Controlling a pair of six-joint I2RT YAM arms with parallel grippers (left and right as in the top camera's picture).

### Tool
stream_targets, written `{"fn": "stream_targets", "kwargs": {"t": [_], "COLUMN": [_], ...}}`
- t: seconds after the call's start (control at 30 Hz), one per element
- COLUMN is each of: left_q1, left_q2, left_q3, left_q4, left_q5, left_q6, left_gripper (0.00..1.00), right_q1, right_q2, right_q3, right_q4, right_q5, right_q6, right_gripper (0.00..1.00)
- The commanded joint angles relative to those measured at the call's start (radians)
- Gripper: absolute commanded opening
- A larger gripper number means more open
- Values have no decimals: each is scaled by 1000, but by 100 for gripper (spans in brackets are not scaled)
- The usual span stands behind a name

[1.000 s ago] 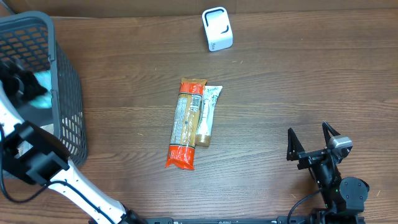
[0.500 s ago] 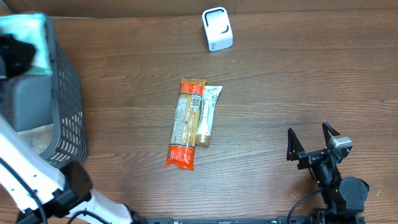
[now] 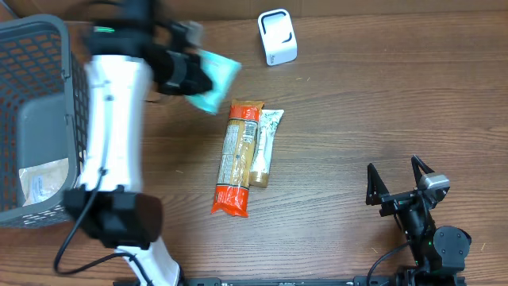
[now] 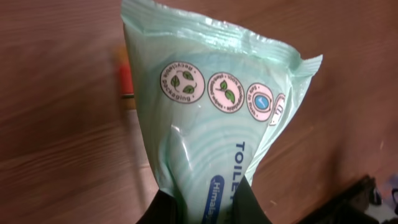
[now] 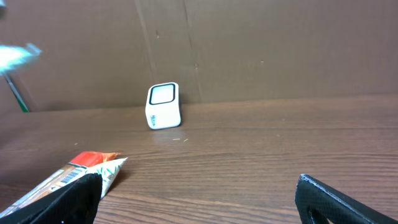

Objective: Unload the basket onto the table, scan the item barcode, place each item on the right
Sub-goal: 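Carry the mint-green packet out and drop it right of the tube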

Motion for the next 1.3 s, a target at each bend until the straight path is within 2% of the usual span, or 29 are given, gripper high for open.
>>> {"fn": "stream_targets", "kwargs": {"t": [0.0, 0.1, 0.27, 0.33, 0.4, 0.47, 0.53, 0.6, 0.63, 0.77, 0.83, 1.03, 1.17, 1.27], "left_q1": [-172, -286, -430, -473, -509, -534, -546, -547, -543, -520, -502, -383, -256, -114], "left_q2": [-10, -10, -10, -10, -10, -10, -10, -10, -10, -11, -19, -68, -97, -116], "left_q3": [-174, -292, -427, -475, -521, -554, -576, -587, -587, -562, -502, -122, 133, 260], "left_q4": [168, 345, 529, 596, 658, 691, 710, 719, 724, 758, 725, 462, 242, 105], "left_q5": [8, -35, -244, -312, -359, -394, -414, -438, -454, -458, -463, -584, -629, -629], "left_q6": [-179, -302, -493, -536, -546, -546, -545, -545, -544, -443, -377, -262, -270, -344], "left_gripper": [4, 4, 4, 4, 10, 26, 37, 67, 77, 94, 100, 100, 100, 100], "right_q1": [5, 5, 5, 5, 5, 5, 5, 5, 5, 5, 5, 5, 5, 5], "right_q2": [-3, -3, -3, -3, -3, -3, -3, -3, -3, -3, -3, -3, -3, -3], "right_q3": [-9, -9, -9, -9, -9, -9, -9, -9, -9, -9, -9, -9, -9, -9], "right_q4": [6, 6, 6, 6, 6, 6, 6, 6, 6, 6, 6, 6, 6, 6], "right_q5": [9, 10, 10, 10, 10, 10, 10, 10, 10, 10, 10, 10, 10, 10], "right_q6": [0, 0, 0, 0, 0, 0, 0, 0, 0, 0, 0, 0, 0, 0], "right_gripper": [100, 100, 100, 100, 100, 100, 100, 100, 100, 100, 100, 100, 100, 100]}}
